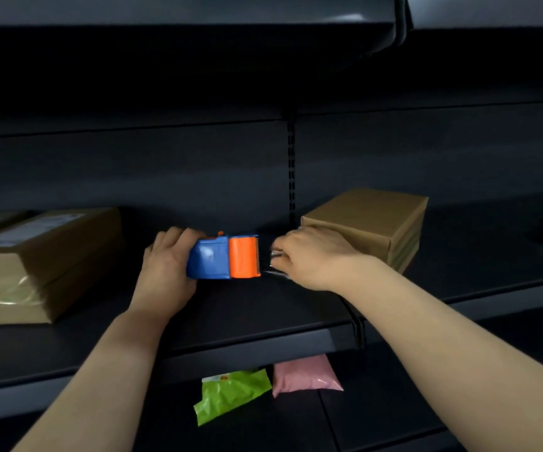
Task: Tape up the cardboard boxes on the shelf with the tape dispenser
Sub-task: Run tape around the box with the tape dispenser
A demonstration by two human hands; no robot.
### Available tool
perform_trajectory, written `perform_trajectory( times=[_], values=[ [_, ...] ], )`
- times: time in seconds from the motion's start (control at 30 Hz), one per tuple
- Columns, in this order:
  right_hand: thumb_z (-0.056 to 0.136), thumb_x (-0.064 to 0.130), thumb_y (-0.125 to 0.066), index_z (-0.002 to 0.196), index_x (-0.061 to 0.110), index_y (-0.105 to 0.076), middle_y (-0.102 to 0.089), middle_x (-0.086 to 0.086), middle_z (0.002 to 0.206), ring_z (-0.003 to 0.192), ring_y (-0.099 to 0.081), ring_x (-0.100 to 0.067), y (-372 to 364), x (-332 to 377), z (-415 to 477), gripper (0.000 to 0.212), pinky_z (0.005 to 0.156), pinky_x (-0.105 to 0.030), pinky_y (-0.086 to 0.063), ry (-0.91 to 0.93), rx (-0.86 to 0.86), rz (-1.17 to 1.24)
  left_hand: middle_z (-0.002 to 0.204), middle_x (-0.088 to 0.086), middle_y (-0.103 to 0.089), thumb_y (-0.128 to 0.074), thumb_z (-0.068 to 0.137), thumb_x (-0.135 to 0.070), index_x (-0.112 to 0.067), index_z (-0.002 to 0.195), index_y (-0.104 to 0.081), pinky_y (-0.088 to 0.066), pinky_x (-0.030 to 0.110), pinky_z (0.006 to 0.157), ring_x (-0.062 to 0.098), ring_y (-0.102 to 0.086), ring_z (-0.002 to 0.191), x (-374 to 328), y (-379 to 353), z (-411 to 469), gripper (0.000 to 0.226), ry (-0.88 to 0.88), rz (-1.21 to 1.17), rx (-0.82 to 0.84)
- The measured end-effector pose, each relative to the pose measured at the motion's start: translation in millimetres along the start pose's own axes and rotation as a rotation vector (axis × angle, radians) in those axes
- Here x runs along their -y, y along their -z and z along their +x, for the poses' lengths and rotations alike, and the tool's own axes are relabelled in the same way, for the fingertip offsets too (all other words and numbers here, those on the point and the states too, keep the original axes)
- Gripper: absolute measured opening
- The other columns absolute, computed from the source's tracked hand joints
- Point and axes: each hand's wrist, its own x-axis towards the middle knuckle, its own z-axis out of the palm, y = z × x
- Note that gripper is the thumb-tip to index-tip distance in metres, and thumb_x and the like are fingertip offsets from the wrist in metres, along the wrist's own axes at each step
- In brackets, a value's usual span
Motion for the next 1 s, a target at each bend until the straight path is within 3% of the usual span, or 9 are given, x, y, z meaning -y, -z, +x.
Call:
perform_trajectory(
  times=[0.13, 0.27, 0.43, 0.6, 0.67, 0.73, 0.8, 0.9, 1.0],
  values=[
    [0.1, 0.031, -0.047, 0.097, 0.025, -0.065, -0.066, 0.007, 0.103, 0.091, -0.059, -0.015, 0, 1, 1, 0.019, 0.075, -0.032, -0.049, -0.026, 0.001, 0.072, 0.097, 0.007, -0.053, -0.066, 0.052, 0.012, -0.024, 0.108, -0.051, -0.039, 0.04, 0.072, 0.034, -0.05, 0.09, 5, 2, -1, 0.069, -0.013, -0.007, 0.005],
    [0.099, 0.033, -0.049, 0.089, 0.03, -0.059, -0.065, 0.009, 0.103, 0.095, -0.058, -0.016, 2, -3, 5, 0.014, 0.075, -0.03, -0.043, -0.039, 0.004, 0.105, 0.097, 0.006, -0.054, -0.067, 0.054, 0.009, -0.027, 0.109, -0.048, -0.04, 0.04, 0.072, 0.033, -0.051, 0.09, 5, 1, -1, 0.068, -0.045, -0.03, 0.033],
    [0.097, 0.028, -0.045, 0.092, 0.026, -0.064, -0.065, 0.007, 0.106, 0.101, -0.058, -0.019, 3, -7, 5, 0.02, 0.084, -0.032, -0.047, -0.102, -0.023, 0.169, 0.098, 0.006, -0.055, -0.07, 0.057, 0.007, -0.03, 0.108, -0.046, -0.041, 0.04, 0.074, 0.032, -0.052, 0.091, 5, 0, -1, 0.067, -0.068, -0.05, 0.048],
    [0.097, 0.026, -0.048, 0.088, 0.034, -0.062, -0.054, 0.017, 0.085, 0.088, -0.053, -0.011, -3, -10, 5, 0.018, 0.072, -0.026, -0.04, -0.108, -0.006, 0.267, 0.1, 0.005, -0.054, -0.07, 0.057, 0.007, -0.025, 0.109, -0.052, -0.04, 0.041, 0.076, 0.032, -0.051, 0.094, 6, -1, -2, 0.064, -0.037, -0.007, 0.054],
    [0.098, 0.025, -0.051, 0.087, 0.029, -0.064, -0.054, 0.019, 0.081, 0.084, -0.054, -0.008, -5, -12, 5, 0.018, 0.071, -0.025, -0.04, -0.091, -0.008, 0.29, 0.099, 0.006, -0.055, -0.069, 0.056, 0.009, -0.021, 0.109, -0.055, -0.042, 0.043, 0.076, 0.034, -0.053, 0.094, 6, -1, -1, 0.062, -0.016, 0.015, 0.05],
    [0.097, 0.025, -0.053, 0.09, 0.02, -0.068, -0.059, 0.018, 0.08, 0.082, -0.058, -0.008, -5, -13, 4, 0.017, 0.069, -0.025, -0.044, -0.074, -0.02, 0.303, 0.098, 0.006, -0.055, -0.068, 0.054, 0.01, -0.02, 0.109, -0.057, -0.043, 0.043, 0.076, 0.034, -0.053, 0.093, 6, -1, -1, 0.063, -0.009, 0.033, 0.048],
    [0.098, 0.028, -0.055, 0.092, 0.024, -0.069, -0.061, 0.019, 0.084, 0.085, -0.058, -0.006, -6, -13, 2, 0.016, 0.071, -0.023, -0.042, -0.066, -0.036, 0.302, 0.098, 0.006, -0.055, -0.067, 0.053, 0.01, -0.02, 0.108, -0.057, -0.043, 0.044, 0.075, 0.034, -0.053, 0.091, 5, -1, -2, 0.063, -0.013, 0.044, 0.046],
    [0.097, 0.034, -0.055, 0.108, 0.027, -0.069, -0.066, 0.012, 0.106, 0.096, -0.059, -0.009, -6, -13, 1, 0.019, 0.077, -0.024, -0.042, -0.064, -0.05, 0.267, 0.098, 0.006, -0.055, -0.068, 0.054, 0.009, -0.019, 0.109, -0.057, -0.043, 0.044, 0.076, 0.034, -0.053, 0.091, 5, -1, -1, 0.063, -0.018, 0.058, 0.044],
    [0.095, 0.038, -0.058, 0.141, 0.026, -0.048, -0.064, 0.006, 0.119, 0.111, -0.057, -0.014, -6, -15, 2, 0.048, 0.088, -0.028, -0.046, -0.087, -0.018, 0.271, 0.098, 0.007, -0.055, -0.07, 0.052, 0.009, -0.018, 0.11, -0.058, -0.044, 0.045, 0.077, 0.034, -0.053, 0.091, 4, 0, -1, 0.065, -0.03, 0.08, 0.028]
  ],
)
